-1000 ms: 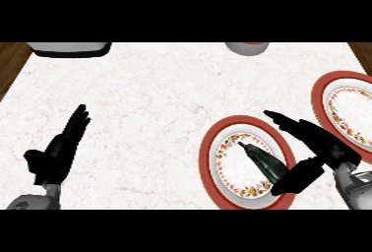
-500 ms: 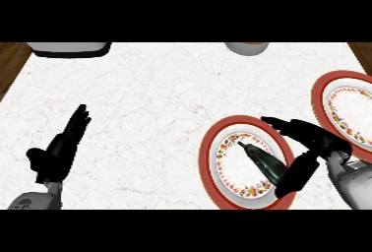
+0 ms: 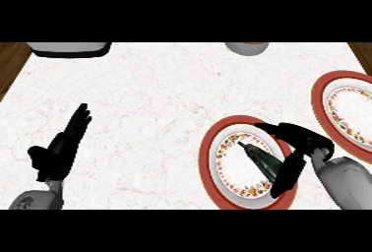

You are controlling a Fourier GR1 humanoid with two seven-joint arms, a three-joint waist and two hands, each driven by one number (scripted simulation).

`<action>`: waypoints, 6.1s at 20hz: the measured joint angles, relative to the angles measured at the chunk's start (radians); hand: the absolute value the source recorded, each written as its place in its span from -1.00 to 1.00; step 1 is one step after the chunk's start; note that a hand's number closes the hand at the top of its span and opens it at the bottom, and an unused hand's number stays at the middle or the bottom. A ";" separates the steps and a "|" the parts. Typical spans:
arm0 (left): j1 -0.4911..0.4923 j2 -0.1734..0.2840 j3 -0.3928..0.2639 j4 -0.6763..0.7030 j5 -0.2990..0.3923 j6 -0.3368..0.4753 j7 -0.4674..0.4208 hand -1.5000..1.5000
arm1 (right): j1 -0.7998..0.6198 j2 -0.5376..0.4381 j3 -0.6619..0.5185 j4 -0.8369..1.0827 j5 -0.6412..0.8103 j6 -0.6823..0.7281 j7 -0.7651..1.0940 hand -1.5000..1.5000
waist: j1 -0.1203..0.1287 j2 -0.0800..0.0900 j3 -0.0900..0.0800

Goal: Pick the eggplant from the plate and place it in the plate

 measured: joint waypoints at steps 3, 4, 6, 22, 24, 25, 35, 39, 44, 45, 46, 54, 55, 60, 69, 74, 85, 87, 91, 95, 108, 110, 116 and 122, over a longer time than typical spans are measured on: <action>0.002 -0.008 0.009 -0.026 -0.011 0.001 0.020 0.00 | 0.003 0.035 0.005 0.056 0.062 0.011 -0.030 -1.00 | 0.001 0.000 0.000; 0.013 -0.014 0.008 -0.049 -0.018 0.004 0.030 0.00 | 0.011 0.042 0.005 0.055 0.080 0.014 -0.034 -1.00 | 0.001 -0.001 0.000; 0.021 -0.020 0.013 -0.040 -0.027 -0.005 0.013 0.00 | 0.008 0.057 0.014 0.078 0.126 0.021 -0.053 -1.00 | 0.001 -0.004 -0.003; 0.014 -0.040 0.053 -0.041 -0.046 -0.040 0.025 0.00 | 0.029 0.093 -0.007 0.144 0.289 0.055 -0.238 1.00 | -0.004 -0.022 -0.022; 0.022 -0.049 0.046 -0.047 -0.058 -0.032 0.021 0.00 | 0.033 0.095 -0.009 0.148 0.308 0.044 -0.259 1.00 | -0.003 -0.024 -0.024; 0.026 -0.051 0.042 -0.049 -0.063 -0.031 0.021 0.00 | 0.026 0.097 -0.012 0.153 0.316 0.042 -0.262 1.00 | -0.004 -0.023 -0.025; 0.076 -0.023 0.115 -0.041 -0.034 -0.024 0.015 0.00 | 0.198 -0.184 -0.276 0.122 0.451 -0.226 -0.428 1.00 | -0.112 -0.028 -0.001; 0.107 -0.024 0.131 -0.051 -0.026 -0.016 0.009 0.00 | 0.297 -0.316 -0.478 0.167 0.462 -0.382 -0.558 1.00 | -0.144 -0.029 0.004; 0.110 -0.025 0.125 -0.058 -0.026 -0.027 0.002 0.00 | 0.478 -0.393 -0.707 0.251 0.415 -0.525 -0.830 1.00 | -0.119 -0.019 0.004; 0.108 -0.026 0.121 -0.056 -0.027 -0.033 -0.002 0.00 | 0.512 -0.399 -0.752 0.260 0.402 -0.546 -0.879 1.00 | -0.110 -0.017 0.003; 0.111 -0.025 0.117 -0.066 -0.029 -0.036 0.001 0.00 | 0.546 -0.408 -0.799 0.269 0.383 -0.558 -0.925 1.00 | -0.101 -0.016 0.003; 0.047 -0.056 0.080 -0.044 -0.065 -0.030 0.011 0.00 | 0.651 -0.417 -1.070 0.288 0.282 -0.633 -1.155 1.00 | -0.041 -0.006 0.000; 0.042 -0.056 0.077 -0.055 -0.066 -0.032 0.027 0.00 | 0.657 -0.416 -1.095 0.279 0.274 -0.629 -1.164 1.00 | -0.035 -0.005 0.000; 0.017 -0.050 0.093 -0.023 -0.069 -0.062 0.015 0.00 | 0.630 -0.401 -1.134 0.235 0.265 -0.589 -1.158 1.00 | -0.017 -0.002 0.000; 0.023 -0.068 0.092 -0.054 -0.085 -0.071 0.035 0.00 | 0.454 -0.421 -1.026 0.179 0.318 -0.529 -1.007 1.00 | 0.001 0.000 0.000; 0.035 -0.078 0.087 -0.073 -0.098 -0.074 0.031 0.00 | 0.308 -0.392 -0.912 0.232 0.364 -0.539 -0.958 1.00 | 0.009 0.001 0.000; 0.010 -0.082 0.109 -0.034 -0.107 -0.094 0.022 0.00 | -0.053 -0.282 -0.714 0.534 0.512 -0.664 -0.929 1.00 | 0.014 0.004 0.001; 0.004 -0.091 0.107 -0.026 -0.113 -0.086 0.019 0.00 | -0.100 -0.240 -0.728 0.572 0.501 -0.708 -0.907 -1.00 | 0.015 0.004 0.001; 0.003 -0.099 0.103 -0.030 -0.119 -0.088 0.021 0.00 | -0.187 -0.220 -0.741 0.716 0.512 -0.768 -0.897 -1.00 | 0.015 0.004 0.001; 0.001 -0.111 0.097 -0.036 -0.130 -0.082 0.029 0.00 | -0.265 -0.202 -0.748 0.846 0.511 -0.794 -0.885 -1.00 | 0.015 0.005 0.001; 0.030 -0.103 0.115 -0.069 -0.122 -0.092 0.042 0.00 | -0.255 -0.258 -1.052 0.969 0.189 -0.720 -1.111 -1.00 | 0.000 0.002 0.002; 0.025 -0.105 0.117 -0.067 -0.124 -0.088 0.047 0.00 | -0.212 -0.287 -1.098 0.992 0.137 -0.657 -1.157 -1.00 | -0.003 0.002 0.002; 0.043 -0.109 0.118 -0.069 -0.129 -0.093 0.031 0.00 | -0.049 -0.370 -1.194 1.097 0.043 -0.474 -1.340 -1.00 | -0.002 0.004 0.003; 0.021 -0.104 0.129 -0.068 -0.123 -0.100 0.046 0.00 | 0.057 -0.444 -1.210 1.199 0.023 -0.324 -1.495 -1.00 | 0.002 0.005 0.004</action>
